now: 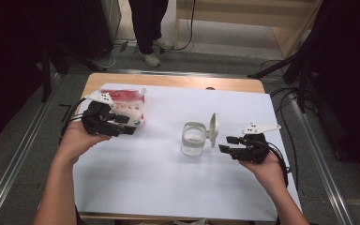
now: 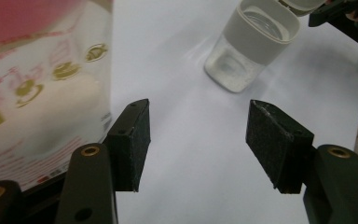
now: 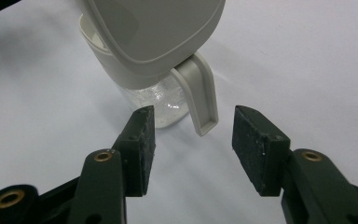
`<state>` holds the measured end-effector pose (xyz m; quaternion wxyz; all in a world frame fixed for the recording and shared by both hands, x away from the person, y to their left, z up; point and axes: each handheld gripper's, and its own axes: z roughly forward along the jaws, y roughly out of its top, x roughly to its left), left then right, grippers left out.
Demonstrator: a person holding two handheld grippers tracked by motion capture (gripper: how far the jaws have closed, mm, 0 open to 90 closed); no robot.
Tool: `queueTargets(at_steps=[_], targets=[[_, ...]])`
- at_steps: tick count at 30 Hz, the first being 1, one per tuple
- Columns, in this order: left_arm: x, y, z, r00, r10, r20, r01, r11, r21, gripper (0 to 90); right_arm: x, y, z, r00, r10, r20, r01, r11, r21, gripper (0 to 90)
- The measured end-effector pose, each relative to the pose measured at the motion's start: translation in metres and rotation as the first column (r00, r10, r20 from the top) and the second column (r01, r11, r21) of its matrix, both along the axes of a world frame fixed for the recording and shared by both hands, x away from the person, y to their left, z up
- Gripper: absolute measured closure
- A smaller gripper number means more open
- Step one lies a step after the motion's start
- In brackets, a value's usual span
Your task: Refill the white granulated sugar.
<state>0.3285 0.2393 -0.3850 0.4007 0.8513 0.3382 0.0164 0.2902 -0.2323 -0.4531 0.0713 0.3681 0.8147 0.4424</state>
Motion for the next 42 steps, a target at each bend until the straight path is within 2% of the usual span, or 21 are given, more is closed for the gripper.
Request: queueTargets(at_steps=[8,15,18,20,22,24,28,31,33,37,40,42], targets=[[-0.003,0.019,0.004,0.9980,0.064,0.002,-0.064,0.9980,0.001,41.3,0.001,-0.002,0.002,1.0000,-0.005,0.000,0.005,1.000,0.017,48.2],[-0.006,0.039,0.005,0.9917,0.128,0.013,-0.128,0.9917,-0.014,41.6,0.003,-0.004,0.001,0.9999,-0.015,0.004,0.015,1.000,0.013,48.2],[-0.005,0.046,0.006,0.9888,0.147,0.025,-0.147,0.9890,-0.016,42.1,0.004,-0.003,0.001,0.9999,-0.014,0.002,0.014,1.000,0.003,48.3],[-0.003,0.051,0.008,0.9880,0.152,0.024,-0.153,0.9883,0.006,42.3,0.004,-0.003,0.000,0.9999,-0.012,0.001,0.012,1.000,-0.001,48.3],[-0.001,0.058,0.010,0.9861,0.163,0.033,-0.163,0.9866,0.007,42.6,0.004,-0.003,-0.001,0.9999,-0.012,0.001,0.012,1.000,-0.007,48.3],[0.001,0.065,0.012,0.9834,0.178,0.036,-0.177,0.9840,-0.019,42.7,0.004,-0.004,-0.001,0.9999,-0.012,0.003,0.012,1.000,-0.013,48.3],[0.009,0.071,0.013,0.9783,0.201,0.051,-0.200,0.9796,-0.018,42.7,0.004,-0.004,-0.002,0.9998,-0.018,-0.003,0.018,1.000,-0.021,48.3],[0.014,0.074,0.013,0.9773,0.202,0.063,-0.203,0.9792,0.002,42.5,0.003,-0.004,-0.003,0.9997,-0.023,-0.004,0.023,0.999,-0.023,48.3],[0.018,0.077,0.013,0.9784,0.196,0.066,-0.196,0.9806,-0.010,42.1,0.002,-0.005,-0.003,0.9996,-0.029,-0.004,0.029,0.999,-0.024,48.3],[0.026,0.079,0.013,0.9747,0.211,0.073,-0.210,0.9774,-0.028,41.3,0.000,-0.008,-0.004,0.9992,-0.040,-0.006,0.040,0.999,-0.024,48.3],[0.033,0.078,0.011,0.9783,0.195,0.070,-0.194,0.9807,-0.026,40.5,-0.002,-0.011,-0.005,0.9987,-0.050,-0.006,0.050,0.998,-0.027,48.1],[0.038,0.077,0.011,0.9800,0.180,0.084,-0.179,0.9835,-0.026,39.5,-0.004,-0.013,-0.005,0.9985,-0.054,-0.003,0.054,0.998,-0.029,47.9]])
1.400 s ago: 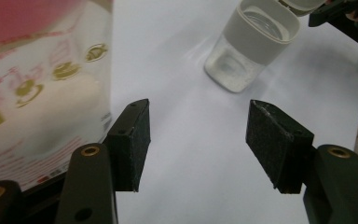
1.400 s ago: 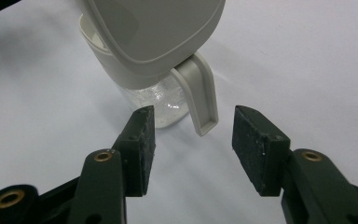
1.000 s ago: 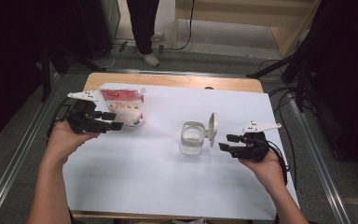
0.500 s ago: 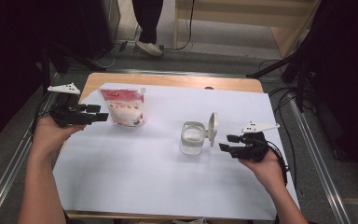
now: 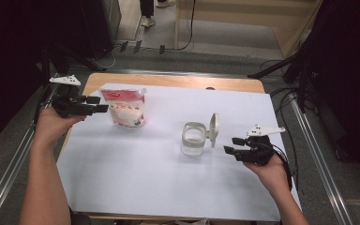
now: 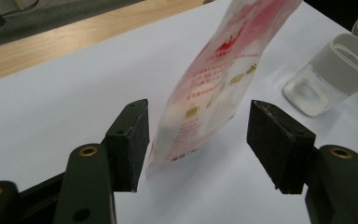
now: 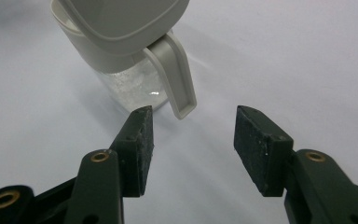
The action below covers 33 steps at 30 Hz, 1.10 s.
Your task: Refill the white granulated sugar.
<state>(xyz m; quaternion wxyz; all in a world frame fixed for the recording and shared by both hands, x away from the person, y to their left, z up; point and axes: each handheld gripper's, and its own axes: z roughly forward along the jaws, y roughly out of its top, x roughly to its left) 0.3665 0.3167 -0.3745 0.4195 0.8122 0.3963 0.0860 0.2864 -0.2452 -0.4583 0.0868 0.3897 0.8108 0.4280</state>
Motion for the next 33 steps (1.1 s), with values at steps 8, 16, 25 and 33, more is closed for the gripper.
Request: queueTargets(at_steps=[8,16,25,33], targets=[[0.020,-0.017,-0.006,0.9994,-0.033,-0.013,0.033,0.9993,0.018,38.8,-0.005,-0.009,-0.003,0.9996,-0.027,-0.007,0.027,1.000,-0.002,47.9],[0.031,-0.031,-0.012,0.9980,-0.062,-0.012,0.062,0.9977,0.029,38.9,-0.009,-0.009,-0.005,0.9993,-0.032,-0.018,0.032,0.999,-0.010,48.0],[0.034,-0.045,-0.020,0.9965,-0.081,-0.019,0.082,0.9954,0.049,42.3,-0.008,-0.008,-0.006,0.9997,-0.022,-0.012,0.022,1.000,-0.009,48.0],[0.031,-0.045,-0.020,0.9953,-0.095,-0.021,0.095,0.9953,0.020,57.5,-0.007,-0.006,-0.007,0.9998,-0.015,-0.013,0.015,1.000,-0.016,48.0]])
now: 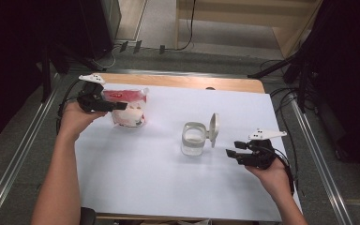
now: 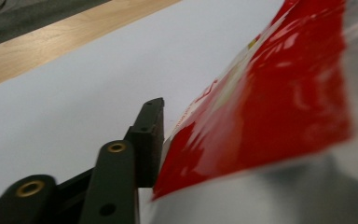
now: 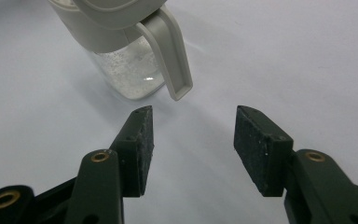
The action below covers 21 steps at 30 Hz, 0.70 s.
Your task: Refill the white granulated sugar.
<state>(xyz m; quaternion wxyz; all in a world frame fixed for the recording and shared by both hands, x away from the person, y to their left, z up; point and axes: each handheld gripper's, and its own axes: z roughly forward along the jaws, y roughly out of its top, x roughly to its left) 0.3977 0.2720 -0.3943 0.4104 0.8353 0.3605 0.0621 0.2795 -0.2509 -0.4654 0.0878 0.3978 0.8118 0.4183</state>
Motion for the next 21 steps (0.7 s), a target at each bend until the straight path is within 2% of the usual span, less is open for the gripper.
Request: queueTargets(at_steps=[3,4,6,8,11,12,13,15,18,21], targets=[[-0.003,-0.001,0.001,1.0000,-0.005,-0.005,0.005,1.0000,0.009,64.1,0.000,0.001,0.000,1.0000,0.001,0.001,-0.001,1.000,-0.003,48.0],[-0.005,-0.002,0.000,1.0000,0.007,0.005,-0.007,1.0000,-0.003,66.3,0.000,0.001,0.000,1.0000,-0.001,-0.005,0.001,1.000,-0.002,48.0],[-0.007,-0.003,-0.002,1.0000,0.001,0.000,-0.001,0.9997,-0.026,72.9,0.000,0.002,-0.001,1.0000,0.001,-0.005,-0.001,1.000,-0.002,48.0],[-0.009,-0.004,-0.002,0.9999,0.014,-0.002,-0.014,0.9995,-0.029,77.2,0.001,0.003,-0.001,1.0000,0.003,-0.006,-0.003,1.000,0.003,47.6],[-0.010,-0.005,-0.002,0.9997,0.019,-0.017,-0.020,0.9992,-0.034,80.0,0.001,0.005,-0.001,0.9999,0.010,-0.003,-0.010,1.000,0.011,47.4],[-0.011,-0.006,-0.002,0.9991,0.022,-0.037,-0.024,0.9989,-0.041,81.3,0.001,0.005,-0.001,0.9999,0.012,-0.003,-0.012,1.000,0.011,47.4],[-0.011,-0.006,-0.002,0.9972,0.051,-0.055,-0.054,0.9970,-0.055,81.4,0.001,0.006,-0.001,0.9999,0.014,0.000,-0.014,1.000,0.012,47.3],[-0.013,-0.006,-0.003,0.9941,0.070,-0.082,-0.077,0.9938,-0.080,82.6,0.001,0.007,-0.001,0.9998,0.018,0.000,-0.018,1.000,0.015,47.3],[-0.014,-0.006,-0.002,0.9912,0.091,-0.096,-0.099,0.9919,-0.079,88.4,0.001,0.009,0.001,0.9998,0.016,-0.012,-0.016,0.999,0.039,47.3],[-0.016,-0.007,0.000,0.9846,0.155,-0.081,-0.161,0.9845,-0.070,90.0,0.000,0.012,0.003,0.9998,0.016,-0.011,-0.016,0.998,0.059,45.8]])
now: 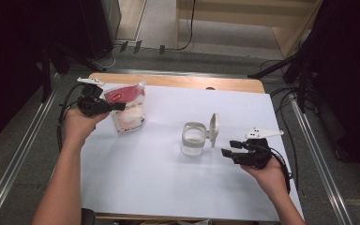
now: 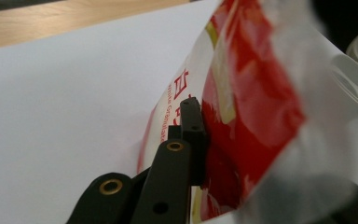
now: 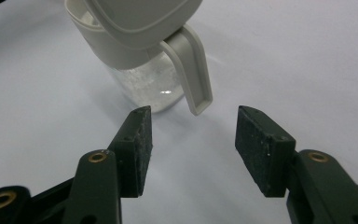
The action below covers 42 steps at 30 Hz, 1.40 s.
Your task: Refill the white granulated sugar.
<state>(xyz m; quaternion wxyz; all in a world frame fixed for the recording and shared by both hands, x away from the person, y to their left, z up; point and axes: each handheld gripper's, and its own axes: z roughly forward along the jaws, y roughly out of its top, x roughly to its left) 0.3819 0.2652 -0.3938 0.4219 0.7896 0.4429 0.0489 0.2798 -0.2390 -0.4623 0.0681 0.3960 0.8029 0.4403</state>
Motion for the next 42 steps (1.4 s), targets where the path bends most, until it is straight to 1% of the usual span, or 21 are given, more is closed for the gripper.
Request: queueTargets(at_steps=[2,3,5,7,9,12,14,15,17,19,20,22,23,25,28,32,35,37,40,41,42], targets=[[0.000,0.000,0.001,1.0000,0.005,-0.003,-0.005,1.0000,-0.003,90.0,0.000,0.001,0.000,1.0000,-0.002,-0.001,0.002,1.000,0.002,45.6],[0.000,-0.003,0.002,0.9997,-0.001,-0.023,0.001,1.0000,-0.003,90.0,0.000,0.002,0.000,1.0000,0.004,-0.004,-0.004,1.000,0.006,45.3],[0.000,-0.005,0.002,0.9994,-0.002,-0.034,0.001,1.0000,-0.009,90.0,0.000,0.003,0.001,0.9999,0.010,-0.007,-0.010,1.000,0.008,45.4],[-0.002,-0.008,0.004,0.9994,0.003,-0.035,-0.003,1.0000,-0.003,90.0,-0.001,0.005,0.002,0.9997,0.017,-0.016,-0.016,1.000,0.022,45.8],[-0.004,-0.011,0.008,0.9992,-0.016,-0.035,0.016,0.9998,0.015,90.0,-0.002,0.007,0.004,0.9997,0.023,-0.014,-0.022,0.999,0.030,45.4],[-0.008,-0.018,0.014,0.9978,-0.045,-0.048,0.046,0.9988,0.015,90.0,-0.005,0.012,0.008,0.9993,0.037,0.003,-0.037,0.999,0.031,44.5],[-0.011,-0.023,0.019,0.9971,-0.063,-0.041,0.064,0.9977,0.022,90.0,-0.007,0.016,0.010,0.9984,0.053,0.019,-0.054,0.998,0.028,44.5],[-0.014,-0.026,0.021,0.9974,-0.068,-0.026,0.068,0.9973,0.028,90.0,-0.008,0.017,0.012,0.9981,0.058,0.018,-0.059,0.998,0.027,44.6],[-0.017,-0.029,0.025,0.9970,-0.076,-0.015,0.076,0.9969,0.017,90.0,-0.009,0.021,0.015,0.9970,0.072,0.026,-0.073,0.997,0.027,46.2],[-0.020,-0.031,0.029,0.9964,-0.083,-0.016,0.083,0.9965,0.006,90.0,-0.012,0.024,0.018,0.9952,0.090,0.038,-0.091,0.995,0.028,46.7],[-0.022,-0.033,0.032,0.9966,-0.081,-0.016,0.081,0.9966,0.018,90.0,-0.013,0.025,0.019,0.9950,0.092,0.041,-0.093,0.995,0.028,46.6],[-0.025,-0.034,0.035,0.9963,-0.083,-0.021,0.083,0.9965,0.012,90.0,-0.015,0.030,0.021,0.9916,0.115,0.060,-0.116,0.993,0.018,46.4],[-0.027,-0.034,0.037,0.9963,-0.082,-0.024,0.082,0.9966,-0.002,90.0,-0.017,0.032,0.022,0.9902,0.127,0.058,-0.128,0.992,0.015,46.4],[-0.031,-0.035,0.041,0.9959,-0.086,-0.027,0.086,0.9963,0.001,90.0,-0.019,0.038,0.024,0.9875,0.148,0.054,-0.150,0.988,0.023,46.4],[-0.035,-0.037,0.045,0.9947,-0.097,-0.033,0.097,0.9952,-0.016,90.0,-0.023,0.046,0.027,0.9828,0.174,0.063,-0.176,0.984,0.024,46.5],[-0.040,-0.043,0.053,0.9934,-0.113,-0.018,0.113,0.9936,-0.004,90.0,-0.027,0.058,0.030,0.9758,0.207,0.071,-0.208,0.978,0.013,47.1],[-0.042,-0.045,0.057,0.9902,-0.139,0.000,0.139,0.9900,-0.022,90.0,-0.030,0.067,0.031,0.9709,0.228,0.074,-0.229,0.973,0.005,48.0],[-0.042,-0.047,0.058,0.9895,-0.144,-0.006,0.144,0.9891,-0.031,90.0,-0.031,0.075,0.031,0.9698,0.236,0.061,-0.237,0.971,0.010,48.3],[-0.043,-0.051,0.059,0.9880,-0.154,-0.015,0.153,0.9878,-0.028,90.0,-0.033,0.086,0.033,0.9635,0.260,0.063,-0.261,0.965,-0.001,48.6],[-0.043,-0.051,0.060,0.9871,-0.160,-0.010,0.160,0.9871,-0.011,90.0,-0.033,0.088,0.034,0.9623,0.264,0.064,-0.265,0.964,-0.001,48.6],[-0.044,-0.053,0.061,0.9876,-0.157,-0.007,0.156,0.9876,-0.016,90.0,-0.033,0.091,0.034,0.9604,0.269,0.072,-0.269,0.963,-0.004,48.6]])
